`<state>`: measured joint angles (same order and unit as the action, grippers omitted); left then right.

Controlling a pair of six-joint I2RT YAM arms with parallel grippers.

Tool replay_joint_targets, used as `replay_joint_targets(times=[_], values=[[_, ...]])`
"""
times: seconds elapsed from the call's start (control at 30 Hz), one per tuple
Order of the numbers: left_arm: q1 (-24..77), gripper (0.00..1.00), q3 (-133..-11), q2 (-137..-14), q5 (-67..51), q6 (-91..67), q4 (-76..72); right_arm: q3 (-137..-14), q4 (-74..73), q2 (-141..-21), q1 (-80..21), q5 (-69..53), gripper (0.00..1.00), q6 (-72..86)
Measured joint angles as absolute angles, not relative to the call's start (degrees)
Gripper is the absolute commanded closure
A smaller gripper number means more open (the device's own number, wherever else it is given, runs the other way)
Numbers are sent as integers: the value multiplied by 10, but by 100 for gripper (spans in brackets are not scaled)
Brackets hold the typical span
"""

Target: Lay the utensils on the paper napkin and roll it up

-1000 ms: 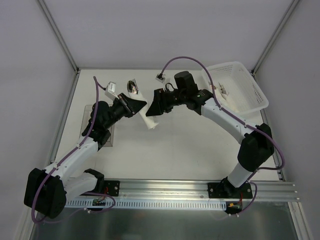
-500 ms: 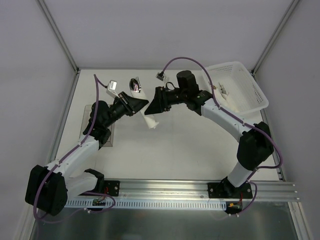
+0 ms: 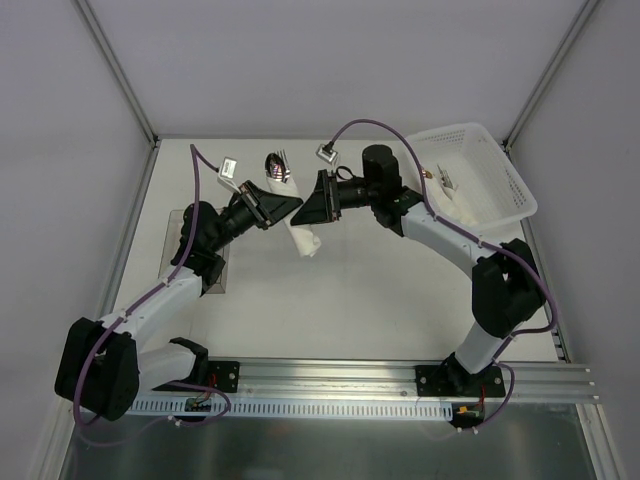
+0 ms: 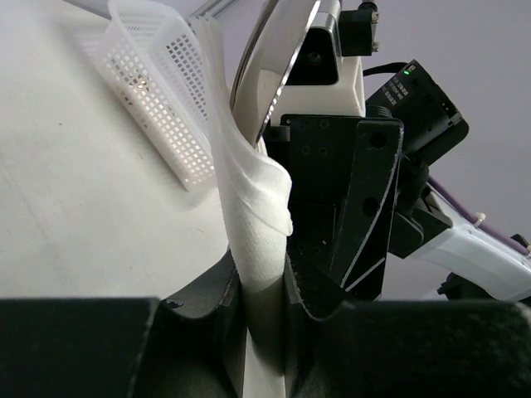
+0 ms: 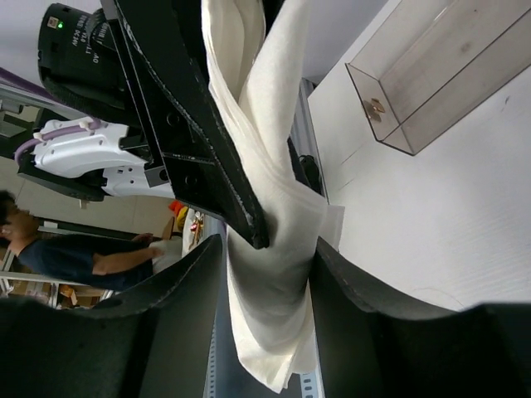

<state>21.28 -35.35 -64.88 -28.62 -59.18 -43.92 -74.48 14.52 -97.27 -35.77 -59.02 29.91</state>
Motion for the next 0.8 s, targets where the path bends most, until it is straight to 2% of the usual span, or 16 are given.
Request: replay_joint_targets(times=[0.2, 0.23, 0.37, 0.4, 0.47, 0.6, 0.63, 0.77, 0.8], values=[[213, 100, -350, -654, -295, -610, -470, -726, 211, -975, -354, -604, 71, 351], [213, 100, -350, -654, -295, -610, -473, -724, 218, -976, -354, -606, 78, 358], [213, 100, -350, -654, -295, -618, -477, -723, 243, -981, -353, -617, 97, 375], [213, 100, -350, -654, -295, -619, -477, -723, 245, -981, -353, -618, 100, 377], [213, 98, -350, -654, -295, -620, -477, -723, 247, -981, -352, -620, 100, 382], [213, 82, -354, -653, -295, -616, -465, -723, 247, -981, -350, -622, 100, 386], [213, 73, -358, -652, -295, -610, -457, -723, 248, -981, -349, -623, 100, 386], [214, 50, -381, -642, -296, -573, -405, -723, 251, -981, -340, -630, 100, 395], [214, 47, -386, -637, -295, -561, -389, -722, 251, -981, -335, -634, 100, 397]])
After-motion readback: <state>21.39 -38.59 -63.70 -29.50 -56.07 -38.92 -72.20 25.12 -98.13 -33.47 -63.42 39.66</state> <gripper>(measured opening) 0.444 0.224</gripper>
